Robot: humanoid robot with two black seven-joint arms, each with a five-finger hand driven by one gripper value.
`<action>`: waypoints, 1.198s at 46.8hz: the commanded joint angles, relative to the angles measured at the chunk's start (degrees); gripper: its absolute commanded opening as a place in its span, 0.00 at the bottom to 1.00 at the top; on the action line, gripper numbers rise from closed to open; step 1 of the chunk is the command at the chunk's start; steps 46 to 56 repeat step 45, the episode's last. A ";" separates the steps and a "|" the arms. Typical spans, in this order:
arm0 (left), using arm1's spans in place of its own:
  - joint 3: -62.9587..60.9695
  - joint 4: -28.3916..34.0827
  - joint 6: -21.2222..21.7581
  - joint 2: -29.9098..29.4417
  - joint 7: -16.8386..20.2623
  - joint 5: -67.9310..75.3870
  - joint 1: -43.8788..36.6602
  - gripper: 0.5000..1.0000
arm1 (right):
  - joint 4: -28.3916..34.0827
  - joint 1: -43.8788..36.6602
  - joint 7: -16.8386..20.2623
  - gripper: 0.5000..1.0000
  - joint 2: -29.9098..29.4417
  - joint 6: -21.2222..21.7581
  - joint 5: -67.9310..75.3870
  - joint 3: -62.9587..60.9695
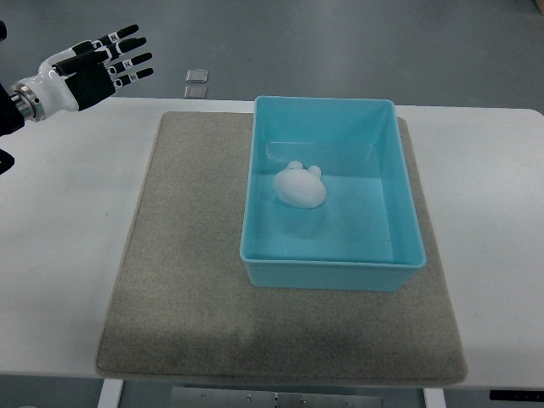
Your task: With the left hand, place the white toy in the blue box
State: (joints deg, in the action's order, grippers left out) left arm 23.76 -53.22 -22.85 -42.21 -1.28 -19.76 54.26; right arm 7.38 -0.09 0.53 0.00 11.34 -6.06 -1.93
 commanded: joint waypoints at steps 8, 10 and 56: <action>0.58 -0.22 -0.45 0.37 -1.18 -3.44 -2.49 0.99 | 0.00 0.00 0.00 0.87 0.00 0.00 0.00 0.00; 0.84 -0.22 -0.45 0.37 -1.18 -3.53 -2.67 0.99 | 0.00 0.00 0.00 0.87 0.00 0.00 0.00 0.00; 1.37 -0.22 -0.53 0.55 -1.09 -3.00 -3.63 0.99 | 0.17 0.26 -0.44 0.87 0.00 0.09 -0.09 0.00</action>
